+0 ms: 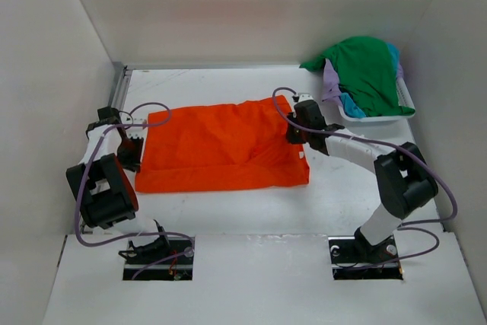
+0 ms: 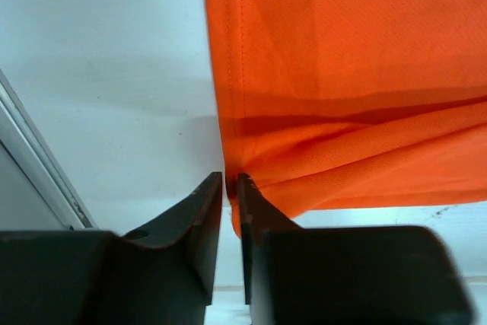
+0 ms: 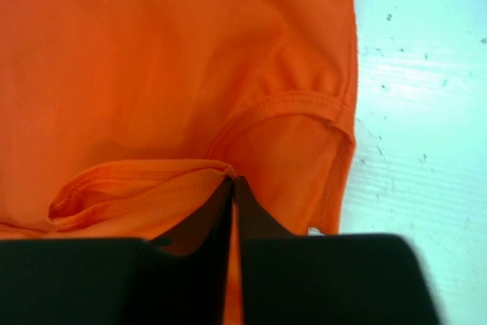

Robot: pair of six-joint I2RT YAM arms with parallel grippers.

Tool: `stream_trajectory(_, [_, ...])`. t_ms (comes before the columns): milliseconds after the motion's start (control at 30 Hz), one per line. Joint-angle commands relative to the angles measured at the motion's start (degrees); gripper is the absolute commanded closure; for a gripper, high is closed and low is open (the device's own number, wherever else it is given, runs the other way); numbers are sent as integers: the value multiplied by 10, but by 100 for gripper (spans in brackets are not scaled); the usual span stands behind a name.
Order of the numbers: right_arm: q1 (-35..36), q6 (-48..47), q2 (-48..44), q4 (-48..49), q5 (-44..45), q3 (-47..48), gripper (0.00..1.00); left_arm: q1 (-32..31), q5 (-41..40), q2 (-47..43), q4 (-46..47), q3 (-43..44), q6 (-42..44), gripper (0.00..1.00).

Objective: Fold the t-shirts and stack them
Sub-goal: Fold the flattened tshirt in 1/3 of the way

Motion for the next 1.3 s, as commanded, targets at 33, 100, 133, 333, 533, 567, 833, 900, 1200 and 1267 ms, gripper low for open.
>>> stream_trajectory(33, [-16, 2, 17, 12, -12, 38, 62, -4, -7, 8, 10, 17, -18, 73])
stream_trajectory(100, [-22, 20, -5, -6, -9, 32, 49, -3, -16, 3, 6, 22, -16, 62])
stream_trajectory(133, [-26, 35, -29, -23, -6, 22, 43, -3, -23, 2, 2, 23, -11, 57])
stream_trajectory(333, [-22, 154, -181, -196, 21, -72, 27, -21, -35, 6, -10, 25, 21, 54])
stream_trajectory(533, [28, 254, -201, -212, 10, -155, 26, -61, -82, 55, 3, 50, 22, 56])
stream_trajectory(567, [29, 263, -188, -206, 3, -156, 26, -70, -93, 69, 8, 57, 25, 57])
stream_trajectory(833, [30, 284, -128, -162, -20, -161, 53, -122, -100, 138, 26, 32, 28, 68])
stream_trajectory(900, [30, 292, -123, -154, -27, -168, 74, -128, -84, 134, 34, 9, 23, 84])
stream_trajectory(1200, [59, 360, -258, -230, -33, -244, 100, -119, -68, 25, 3, -66, 50, 100])
stream_trajectory(1267, [76, 385, -303, -265, -32, -261, 100, -120, -70, 3, -14, -77, 59, 100])
